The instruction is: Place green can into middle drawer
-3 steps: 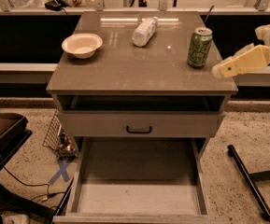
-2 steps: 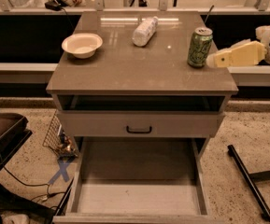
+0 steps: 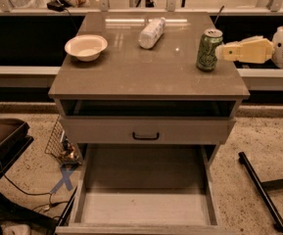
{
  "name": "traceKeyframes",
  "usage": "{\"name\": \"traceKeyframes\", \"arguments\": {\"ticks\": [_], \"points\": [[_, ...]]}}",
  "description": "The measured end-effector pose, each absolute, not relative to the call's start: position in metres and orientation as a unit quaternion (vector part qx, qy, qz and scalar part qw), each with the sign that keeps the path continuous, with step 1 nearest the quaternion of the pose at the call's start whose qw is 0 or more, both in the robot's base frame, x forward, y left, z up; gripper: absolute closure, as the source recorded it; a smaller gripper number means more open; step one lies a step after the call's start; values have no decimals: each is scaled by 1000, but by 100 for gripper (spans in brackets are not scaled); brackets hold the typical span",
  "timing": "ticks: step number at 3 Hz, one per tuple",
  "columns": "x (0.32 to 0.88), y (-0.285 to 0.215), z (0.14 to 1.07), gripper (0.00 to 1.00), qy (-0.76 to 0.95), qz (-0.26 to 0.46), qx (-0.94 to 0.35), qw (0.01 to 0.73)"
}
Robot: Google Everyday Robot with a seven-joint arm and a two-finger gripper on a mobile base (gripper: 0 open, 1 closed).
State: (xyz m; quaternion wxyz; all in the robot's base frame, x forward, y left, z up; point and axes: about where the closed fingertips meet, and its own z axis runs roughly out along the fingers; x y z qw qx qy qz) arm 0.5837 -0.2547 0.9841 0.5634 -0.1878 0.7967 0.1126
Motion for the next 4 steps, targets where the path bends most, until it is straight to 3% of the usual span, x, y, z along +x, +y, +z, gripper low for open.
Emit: {"name": "traceKeyframes", "arguments": {"ticks": [2, 4], "points": [[591, -253, 986, 0, 782, 128, -180, 583], [649, -257, 960, 0, 734, 157, -174, 637]]}}
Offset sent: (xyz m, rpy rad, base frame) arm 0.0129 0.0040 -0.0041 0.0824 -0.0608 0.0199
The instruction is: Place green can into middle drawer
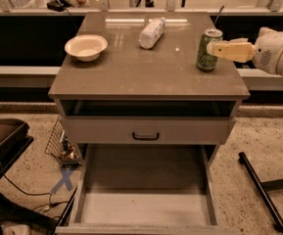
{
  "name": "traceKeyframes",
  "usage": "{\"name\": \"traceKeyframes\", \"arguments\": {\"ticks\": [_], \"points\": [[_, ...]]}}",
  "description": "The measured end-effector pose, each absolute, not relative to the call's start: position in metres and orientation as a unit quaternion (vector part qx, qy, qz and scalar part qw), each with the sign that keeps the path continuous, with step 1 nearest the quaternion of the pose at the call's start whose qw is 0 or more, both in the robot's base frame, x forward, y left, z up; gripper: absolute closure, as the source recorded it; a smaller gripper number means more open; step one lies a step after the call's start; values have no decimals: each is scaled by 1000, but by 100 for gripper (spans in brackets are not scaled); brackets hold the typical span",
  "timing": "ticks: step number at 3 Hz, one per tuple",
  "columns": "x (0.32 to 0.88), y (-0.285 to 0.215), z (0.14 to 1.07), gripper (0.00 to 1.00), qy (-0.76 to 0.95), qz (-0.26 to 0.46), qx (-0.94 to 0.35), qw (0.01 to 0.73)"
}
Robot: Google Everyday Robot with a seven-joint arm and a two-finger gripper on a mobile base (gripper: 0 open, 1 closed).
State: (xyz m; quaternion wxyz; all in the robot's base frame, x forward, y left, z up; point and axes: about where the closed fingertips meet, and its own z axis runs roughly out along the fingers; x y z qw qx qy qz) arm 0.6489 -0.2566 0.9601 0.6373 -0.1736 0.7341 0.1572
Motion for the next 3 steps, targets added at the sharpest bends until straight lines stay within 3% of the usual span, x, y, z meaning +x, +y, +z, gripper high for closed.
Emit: {"name": "traceKeyframes", "arguments": {"ticks": [3], "points": [[712, -250, 924, 0, 723, 147, -187, 648]]}}
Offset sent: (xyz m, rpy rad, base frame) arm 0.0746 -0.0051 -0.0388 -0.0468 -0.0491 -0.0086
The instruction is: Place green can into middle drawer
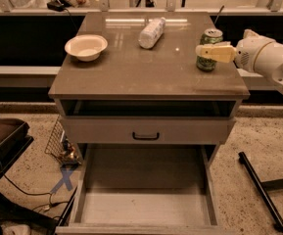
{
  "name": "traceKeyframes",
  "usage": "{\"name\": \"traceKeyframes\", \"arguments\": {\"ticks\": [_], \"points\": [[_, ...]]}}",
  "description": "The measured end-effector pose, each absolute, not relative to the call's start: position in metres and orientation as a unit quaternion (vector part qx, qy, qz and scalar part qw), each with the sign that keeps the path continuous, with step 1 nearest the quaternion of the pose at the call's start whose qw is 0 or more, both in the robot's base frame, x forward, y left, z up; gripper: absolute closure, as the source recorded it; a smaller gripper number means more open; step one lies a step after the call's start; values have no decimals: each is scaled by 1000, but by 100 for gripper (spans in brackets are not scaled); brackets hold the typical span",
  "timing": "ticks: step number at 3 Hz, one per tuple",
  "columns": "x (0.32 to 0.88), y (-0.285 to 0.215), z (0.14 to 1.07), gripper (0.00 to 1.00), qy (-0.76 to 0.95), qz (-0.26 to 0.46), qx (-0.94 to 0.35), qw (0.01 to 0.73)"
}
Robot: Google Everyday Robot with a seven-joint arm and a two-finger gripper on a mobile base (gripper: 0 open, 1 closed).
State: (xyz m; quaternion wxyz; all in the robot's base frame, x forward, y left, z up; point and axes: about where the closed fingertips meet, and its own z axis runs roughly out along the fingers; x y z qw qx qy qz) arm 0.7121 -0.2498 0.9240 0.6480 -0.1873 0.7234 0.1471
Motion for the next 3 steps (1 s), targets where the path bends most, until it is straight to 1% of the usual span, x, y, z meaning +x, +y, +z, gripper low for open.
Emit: {"name": "traceKeyframes", "arguments": {"ticks": [1, 2, 3], "points": [[726, -232, 907, 1, 723, 165, -188, 644], [735, -221, 899, 23, 721, 173, -191, 643], [736, -218, 898, 46, 721, 175, -192, 642]]}}
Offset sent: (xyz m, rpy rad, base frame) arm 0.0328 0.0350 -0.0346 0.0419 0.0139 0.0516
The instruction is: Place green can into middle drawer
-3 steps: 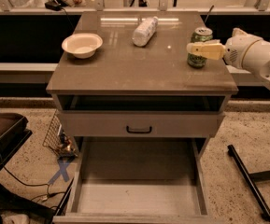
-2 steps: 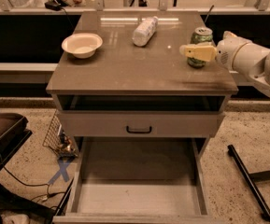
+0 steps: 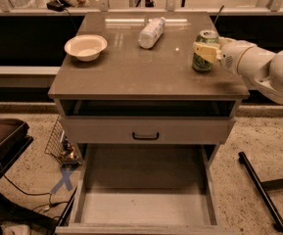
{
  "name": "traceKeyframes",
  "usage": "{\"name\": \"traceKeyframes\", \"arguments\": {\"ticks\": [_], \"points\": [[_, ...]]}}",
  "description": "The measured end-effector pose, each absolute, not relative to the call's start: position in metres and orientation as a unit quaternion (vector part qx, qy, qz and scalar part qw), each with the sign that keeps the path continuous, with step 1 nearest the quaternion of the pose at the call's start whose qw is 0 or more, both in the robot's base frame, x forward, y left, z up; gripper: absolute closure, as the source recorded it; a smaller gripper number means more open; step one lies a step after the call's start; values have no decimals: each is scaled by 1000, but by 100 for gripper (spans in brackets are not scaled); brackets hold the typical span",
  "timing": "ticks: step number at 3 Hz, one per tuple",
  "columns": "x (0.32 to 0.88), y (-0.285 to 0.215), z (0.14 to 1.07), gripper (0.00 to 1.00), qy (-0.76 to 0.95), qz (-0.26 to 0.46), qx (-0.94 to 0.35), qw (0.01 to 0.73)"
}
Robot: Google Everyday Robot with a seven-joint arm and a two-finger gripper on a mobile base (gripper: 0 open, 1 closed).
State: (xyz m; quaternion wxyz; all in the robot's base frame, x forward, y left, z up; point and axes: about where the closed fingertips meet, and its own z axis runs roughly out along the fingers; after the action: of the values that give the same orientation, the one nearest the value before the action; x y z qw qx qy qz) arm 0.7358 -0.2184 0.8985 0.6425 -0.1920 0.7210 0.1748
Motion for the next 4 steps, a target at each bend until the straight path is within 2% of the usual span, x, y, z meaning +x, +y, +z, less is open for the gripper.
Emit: {"name": "traceKeyframes", "arguments": {"ticks": [1, 2, 4], "points": [[736, -215, 898, 77, 721, 177, -194, 642], [737, -213, 898, 98, 720, 178, -195, 642], [721, -216, 948, 100, 711, 168, -211, 650]]}}
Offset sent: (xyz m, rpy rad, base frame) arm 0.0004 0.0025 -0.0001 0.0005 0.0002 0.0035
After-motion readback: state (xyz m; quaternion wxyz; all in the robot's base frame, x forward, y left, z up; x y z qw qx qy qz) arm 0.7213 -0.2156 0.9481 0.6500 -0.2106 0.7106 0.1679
